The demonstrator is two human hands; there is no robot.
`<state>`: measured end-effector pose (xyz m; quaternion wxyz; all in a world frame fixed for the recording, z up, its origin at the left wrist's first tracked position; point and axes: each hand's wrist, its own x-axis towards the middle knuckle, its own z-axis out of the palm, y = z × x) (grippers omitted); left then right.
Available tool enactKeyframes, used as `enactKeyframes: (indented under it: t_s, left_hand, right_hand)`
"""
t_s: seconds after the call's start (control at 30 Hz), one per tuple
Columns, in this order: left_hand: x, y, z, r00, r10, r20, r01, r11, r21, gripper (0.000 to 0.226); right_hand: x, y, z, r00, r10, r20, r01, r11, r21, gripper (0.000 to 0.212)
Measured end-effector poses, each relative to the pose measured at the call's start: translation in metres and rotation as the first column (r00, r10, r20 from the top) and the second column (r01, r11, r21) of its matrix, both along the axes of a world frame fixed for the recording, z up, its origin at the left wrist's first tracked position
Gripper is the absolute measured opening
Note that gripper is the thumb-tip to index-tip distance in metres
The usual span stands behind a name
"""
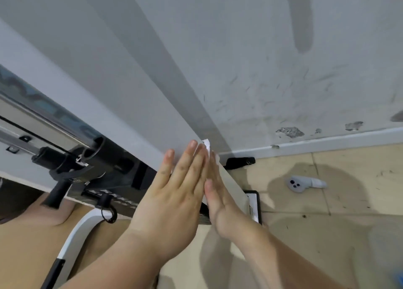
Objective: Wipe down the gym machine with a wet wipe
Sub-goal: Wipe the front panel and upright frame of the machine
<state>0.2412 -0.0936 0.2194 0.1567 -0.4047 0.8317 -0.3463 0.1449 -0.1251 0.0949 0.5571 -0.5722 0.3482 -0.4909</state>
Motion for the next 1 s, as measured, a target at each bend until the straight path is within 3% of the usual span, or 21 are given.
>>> enactKeyframes:
  t_s: [0.1, 0.23, 0.33, 0.4, 0.43, 0.57, 0.63, 0.7, 0.8, 0.87, 1.0]
  left_hand:
    - [0.006, -0.002, -0.016, 0.995, 0.036, 0.089, -0.040, 0.998, 0.047, 0.072]
    - [-0.003, 0.006, -0.049, 0.947, 0.017, 0.320, -0.075, 0.982, 0.170, 0.074]
    - [-0.021, 0.006, -0.082, 0.888, 0.000, 0.459, -0.160, 0.938, 0.309, 0.072]
    - [-0.025, -0.003, -0.097, 0.859, 0.038, 0.510, -0.228, 0.921, 0.315, 0.075]
    - [-0.022, -0.007, -0.102, 0.847, 0.032, 0.530, -0.225, 0.926, 0.303, 0.074]
    - [-0.011, -0.014, -0.111, 0.810, 0.032, 0.585, -0.238, 0.931, 0.278, 0.073]
    - [-0.013, -0.014, -0.113, 0.791, 0.039, 0.611, -0.264, 0.922, 0.283, 0.073]
    - [-0.014, -0.016, -0.114, 0.791, 0.060, 0.609, -0.281, 0.920, 0.273, 0.074]
    - [-0.013, -0.016, -0.120, 0.795, 0.071, 0.602, -0.272, 0.929, 0.250, 0.074]
    - [-0.011, -0.017, -0.124, 0.801, 0.076, 0.594, -0.263, 0.935, 0.236, 0.075]
    - [-0.011, -0.016, -0.123, 0.820, 0.035, 0.571, -0.245, 0.923, 0.295, 0.077]
  right_hand:
    - [0.006, 0.010, -0.053, 0.998, -0.058, -0.033, 0.057, 0.998, -0.032, 0.080]
    - [0.004, 0.009, -0.118, 0.996, -0.071, 0.047, 0.049, 0.928, 0.370, 0.070]
    - [0.003, -0.006, -0.165, 0.988, -0.135, 0.069, 0.068, 0.804, 0.590, 0.102]
    - [0.002, -0.018, -0.198, 0.987, -0.124, 0.101, 0.028, 0.756, 0.653, 0.129]
    - [0.003, -0.023, -0.204, 0.985, -0.127, 0.119, 0.016, 0.747, 0.664, 0.131]
    - [0.014, -0.009, -0.182, 0.983, -0.162, 0.083, 0.103, 0.871, 0.480, 0.077]
    - [0.016, 0.006, -0.190, 0.984, -0.175, 0.026, 0.149, 0.902, 0.405, 0.077]
    - [0.010, 0.007, -0.208, 0.987, -0.149, 0.053, 0.110, 0.888, 0.446, 0.071]
    - [-0.006, -0.008, -0.230, 0.972, -0.219, 0.078, 0.100, 0.698, 0.709, 0.064]
    - [-0.009, -0.018, -0.235, 0.985, -0.169, 0.017, 0.096, 0.632, 0.769, 0.070]
    - [0.002, -0.015, -0.230, 0.978, -0.201, 0.049, 0.107, 0.691, 0.715, 0.076]
